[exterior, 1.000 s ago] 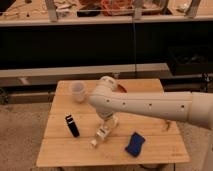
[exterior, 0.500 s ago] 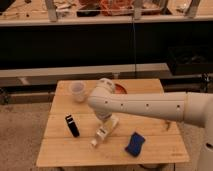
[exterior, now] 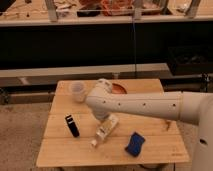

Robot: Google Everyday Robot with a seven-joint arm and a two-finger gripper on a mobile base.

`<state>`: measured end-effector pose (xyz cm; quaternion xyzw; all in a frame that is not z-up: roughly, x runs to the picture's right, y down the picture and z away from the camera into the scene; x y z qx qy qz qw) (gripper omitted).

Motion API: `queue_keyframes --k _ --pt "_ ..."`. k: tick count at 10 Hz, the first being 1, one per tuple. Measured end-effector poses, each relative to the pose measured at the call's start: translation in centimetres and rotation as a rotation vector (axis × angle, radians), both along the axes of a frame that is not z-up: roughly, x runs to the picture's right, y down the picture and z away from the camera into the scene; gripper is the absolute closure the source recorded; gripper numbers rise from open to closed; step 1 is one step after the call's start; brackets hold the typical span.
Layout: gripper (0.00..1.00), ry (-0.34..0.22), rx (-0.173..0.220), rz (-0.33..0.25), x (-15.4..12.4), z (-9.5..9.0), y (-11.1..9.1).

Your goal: Knock the eraser over

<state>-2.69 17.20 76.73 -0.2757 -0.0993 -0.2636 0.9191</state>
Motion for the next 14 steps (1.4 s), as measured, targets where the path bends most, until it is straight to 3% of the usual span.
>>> queue_keyframes --k 2,3,5,6,8,9,11,12,14 --pt "0.42 -0.009 -0.004 -0.003 -1.5 0.1 -0.2" --pt "0.45 -0.011 -0.009 -0.005 -1.9 0.1 -0.1" --pt "0.41 -0.009 -0.013 -0.006 -1.6 0.3 0.0" --pt "0.45 -0.014 -0.009 -0.009 -1.7 0.4 -0.3" --pt "0.62 -0.027 -0.016 -0.011 -3.1 0.7 -0.1" --pt "0.75 -0.038 -0.019 -0.015 -4.0 0.8 0.1" --pt "0.91 -0.039 -0.018 -0.016 -3.7 1.1 0.0" --pt "0.96 -0.047 -0.017 -0.020 -3.5 1.2 0.0" --pt "0.96 -0.071 -0.017 -0.034 -5.0 1.4 0.0"
